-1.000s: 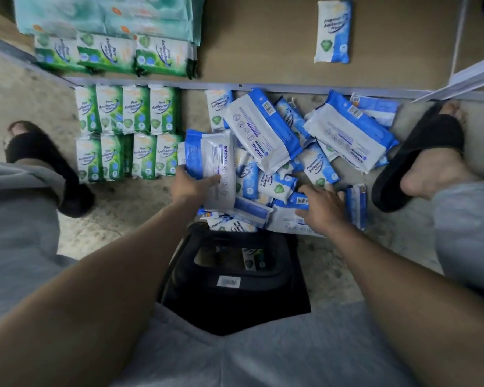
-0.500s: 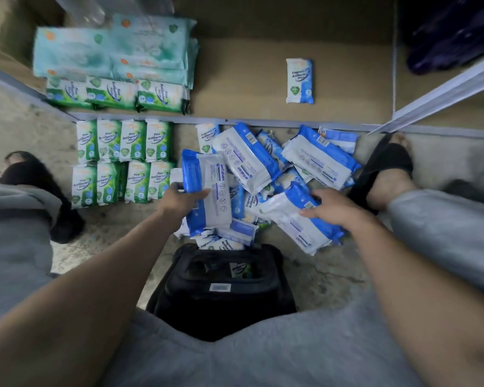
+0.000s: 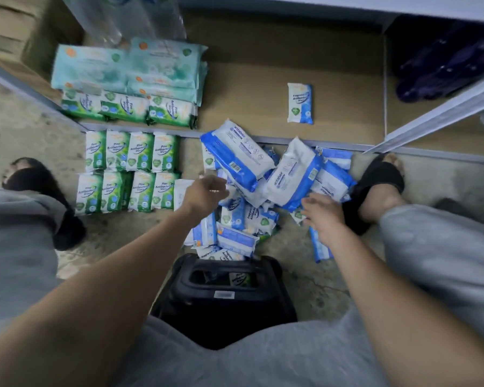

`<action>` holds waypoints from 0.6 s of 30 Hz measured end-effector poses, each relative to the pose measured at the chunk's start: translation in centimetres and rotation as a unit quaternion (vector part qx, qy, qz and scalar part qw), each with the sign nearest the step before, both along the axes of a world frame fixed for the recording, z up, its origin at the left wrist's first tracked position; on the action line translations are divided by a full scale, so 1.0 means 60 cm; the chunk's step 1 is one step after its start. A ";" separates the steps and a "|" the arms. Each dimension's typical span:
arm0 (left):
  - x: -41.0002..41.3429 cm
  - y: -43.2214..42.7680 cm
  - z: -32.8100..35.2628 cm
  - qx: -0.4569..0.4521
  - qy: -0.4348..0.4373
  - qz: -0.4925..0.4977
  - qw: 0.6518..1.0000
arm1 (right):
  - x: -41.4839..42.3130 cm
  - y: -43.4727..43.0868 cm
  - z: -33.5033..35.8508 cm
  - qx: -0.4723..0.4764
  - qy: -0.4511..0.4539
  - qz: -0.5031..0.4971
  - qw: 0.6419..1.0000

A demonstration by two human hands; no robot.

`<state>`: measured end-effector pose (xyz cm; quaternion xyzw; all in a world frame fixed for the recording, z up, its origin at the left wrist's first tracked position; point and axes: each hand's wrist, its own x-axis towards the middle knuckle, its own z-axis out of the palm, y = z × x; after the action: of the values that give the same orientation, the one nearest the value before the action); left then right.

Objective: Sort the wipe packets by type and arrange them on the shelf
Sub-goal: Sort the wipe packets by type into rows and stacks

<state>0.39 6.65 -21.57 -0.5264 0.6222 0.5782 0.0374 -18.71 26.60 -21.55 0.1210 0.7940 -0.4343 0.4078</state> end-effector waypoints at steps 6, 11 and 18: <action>0.059 0.057 -0.032 -0.040 -0.081 -0.122 0.988 | 0.065 0.019 -0.046 0.108 0.008 0.227 0.968; 0.095 0.091 -0.070 -0.112 -0.115 -0.245 0.956 | 0.106 0.003 -0.057 0.154 -0.007 0.351 0.924; 0.090 0.082 -0.094 -0.204 -0.176 -0.135 0.954 | 0.180 -0.025 -0.100 0.176 -0.056 0.264 0.947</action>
<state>5.80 11.60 -27.18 -0.5268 0.7760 0.3270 0.1158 -7.92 25.10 -27.55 0.0011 0.8373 -0.1565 0.5239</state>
